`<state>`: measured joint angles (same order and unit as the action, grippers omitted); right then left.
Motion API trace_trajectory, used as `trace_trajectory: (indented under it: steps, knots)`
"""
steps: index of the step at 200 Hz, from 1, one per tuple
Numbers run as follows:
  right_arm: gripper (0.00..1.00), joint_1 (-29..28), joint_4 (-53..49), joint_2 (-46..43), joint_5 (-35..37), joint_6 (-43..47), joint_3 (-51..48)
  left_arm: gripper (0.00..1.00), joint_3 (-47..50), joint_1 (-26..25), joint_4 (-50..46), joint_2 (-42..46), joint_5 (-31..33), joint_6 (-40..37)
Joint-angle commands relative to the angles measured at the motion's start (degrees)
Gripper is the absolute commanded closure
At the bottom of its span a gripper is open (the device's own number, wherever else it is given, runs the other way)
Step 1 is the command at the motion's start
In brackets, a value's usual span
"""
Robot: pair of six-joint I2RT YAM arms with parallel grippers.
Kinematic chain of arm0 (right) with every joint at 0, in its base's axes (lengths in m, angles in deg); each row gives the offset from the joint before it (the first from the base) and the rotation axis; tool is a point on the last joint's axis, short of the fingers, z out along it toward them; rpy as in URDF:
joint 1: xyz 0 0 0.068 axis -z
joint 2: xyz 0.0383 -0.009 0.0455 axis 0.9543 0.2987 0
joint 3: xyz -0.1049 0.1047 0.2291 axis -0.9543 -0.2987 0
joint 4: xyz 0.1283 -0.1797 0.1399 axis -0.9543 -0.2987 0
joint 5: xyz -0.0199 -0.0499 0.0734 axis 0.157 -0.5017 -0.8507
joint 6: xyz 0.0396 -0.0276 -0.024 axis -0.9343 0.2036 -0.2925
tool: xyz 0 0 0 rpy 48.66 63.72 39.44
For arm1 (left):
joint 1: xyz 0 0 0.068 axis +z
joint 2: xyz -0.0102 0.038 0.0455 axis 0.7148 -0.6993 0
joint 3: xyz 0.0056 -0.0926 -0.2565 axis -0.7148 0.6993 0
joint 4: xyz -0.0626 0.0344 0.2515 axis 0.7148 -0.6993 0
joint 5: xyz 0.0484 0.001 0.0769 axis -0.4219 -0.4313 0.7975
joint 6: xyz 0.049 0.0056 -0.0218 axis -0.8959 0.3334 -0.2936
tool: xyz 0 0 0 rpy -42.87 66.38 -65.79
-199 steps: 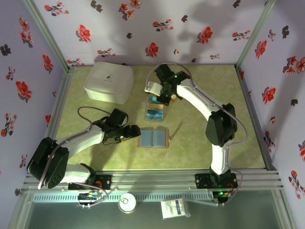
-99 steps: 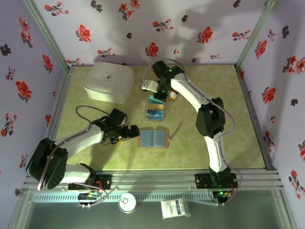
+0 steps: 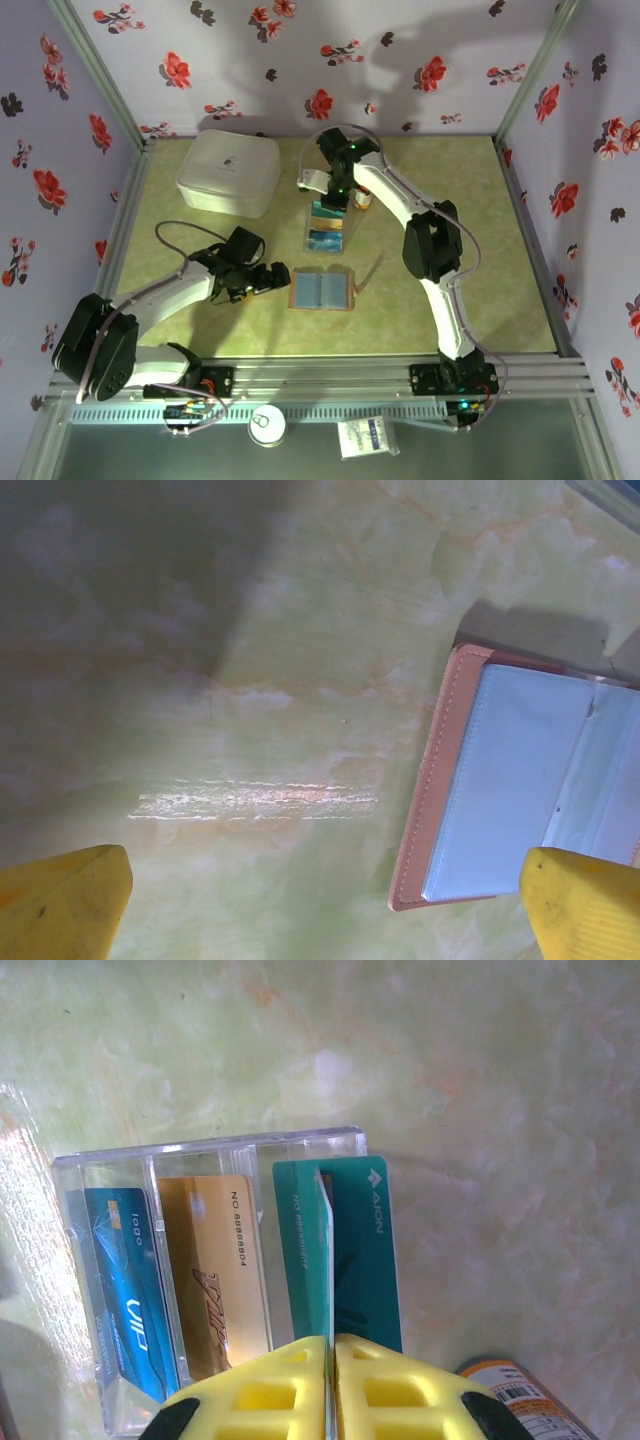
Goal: Take the credit cards out of the card holder
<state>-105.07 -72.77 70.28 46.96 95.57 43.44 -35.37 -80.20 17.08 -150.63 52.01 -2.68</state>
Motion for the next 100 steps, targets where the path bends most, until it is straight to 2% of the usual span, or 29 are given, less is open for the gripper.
trace_trajectory:
  steps: [1, 17, 57, 100]
  knots:
    - [0.84, 0.63, -0.5, 0.26, -0.38, -0.19, 2.14, 0.0, -0.77, 0.6, -2.0, 1.15, 1.48, -1.55]
    - [0.77, 0.8, 1.06, -0.59, 1.16, -1.71, 2.2, 0.0, -0.73, 0.64, -2.18, 1.31, 1.56, -1.63]
    - [0.74, 1.16, 3.82, -4.25, 3.24, -5.34, -0.36, 0.0, -1.07, 0.79, -2.78, 2.23, 2.27, -2.0]
    - [0.66, 1.41, 14.01, -13.45, 5.37, -12.35, -13.79, 0.0, -2.29, 1.34, -4.74, 4.06, 6.76, -4.21]
